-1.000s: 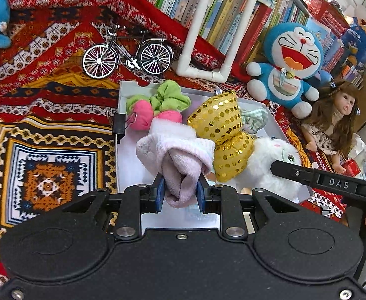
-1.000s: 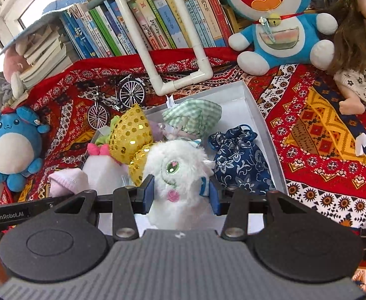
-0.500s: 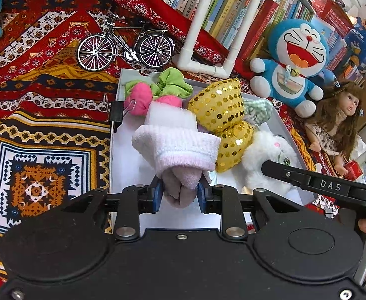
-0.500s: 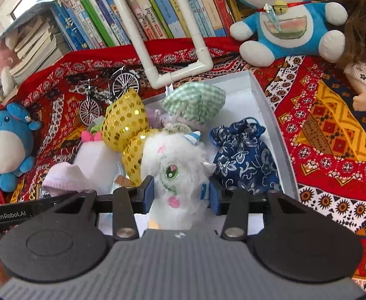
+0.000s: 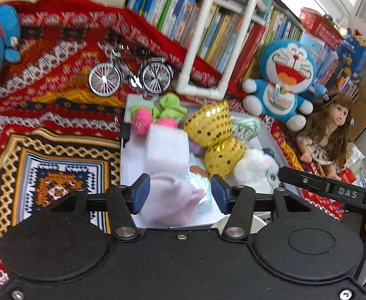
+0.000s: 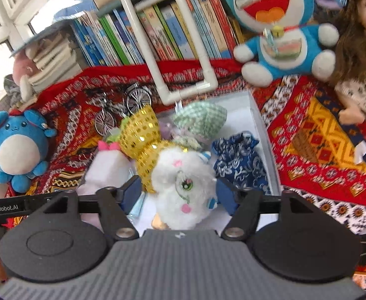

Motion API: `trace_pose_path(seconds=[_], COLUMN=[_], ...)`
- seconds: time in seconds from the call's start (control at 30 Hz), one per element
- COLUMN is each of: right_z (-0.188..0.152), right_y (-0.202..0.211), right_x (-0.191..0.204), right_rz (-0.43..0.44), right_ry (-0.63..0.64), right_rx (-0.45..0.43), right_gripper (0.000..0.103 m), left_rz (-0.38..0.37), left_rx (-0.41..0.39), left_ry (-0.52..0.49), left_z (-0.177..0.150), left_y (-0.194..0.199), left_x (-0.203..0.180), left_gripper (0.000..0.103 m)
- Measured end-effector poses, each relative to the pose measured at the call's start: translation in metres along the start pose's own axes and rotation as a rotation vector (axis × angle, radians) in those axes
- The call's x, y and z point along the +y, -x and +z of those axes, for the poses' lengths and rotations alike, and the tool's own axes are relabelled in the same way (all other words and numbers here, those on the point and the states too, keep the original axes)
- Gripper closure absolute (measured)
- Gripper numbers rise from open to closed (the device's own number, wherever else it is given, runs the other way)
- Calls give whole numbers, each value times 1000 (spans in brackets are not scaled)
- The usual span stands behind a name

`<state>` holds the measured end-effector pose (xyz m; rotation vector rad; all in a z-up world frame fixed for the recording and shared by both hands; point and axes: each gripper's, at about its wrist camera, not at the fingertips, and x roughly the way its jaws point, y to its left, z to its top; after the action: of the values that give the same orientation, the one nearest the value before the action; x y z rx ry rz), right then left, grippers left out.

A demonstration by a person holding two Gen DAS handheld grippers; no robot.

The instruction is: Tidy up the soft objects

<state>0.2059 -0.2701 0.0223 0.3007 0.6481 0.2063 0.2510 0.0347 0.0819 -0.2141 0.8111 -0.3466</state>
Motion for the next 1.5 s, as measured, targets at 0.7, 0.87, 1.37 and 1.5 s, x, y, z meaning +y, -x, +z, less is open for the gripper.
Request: trace_pose_path(seconds=[0.7,0.87,1.37,1.5], right_z=[-90,-117,-181,-191], right_y=[115,122,116,110], right_x=[27,27,31,27], right_rz=[-51,-81,-162,-207], right_ry=[243,257,339,323], right_rx=[-319,-352,-310,-285], right_gripper=[0,0,0,0], left_rz=[112,121,227,224], left_rx=[-331,-308,-239,-197], left_ry=[-174,-127,-81,-56], left_z=[-119,-152,-218,-225], left_y=[123,121,93,83], left_x=[-55,-52,-45,-43], left_gripper=[12,11,5,5])
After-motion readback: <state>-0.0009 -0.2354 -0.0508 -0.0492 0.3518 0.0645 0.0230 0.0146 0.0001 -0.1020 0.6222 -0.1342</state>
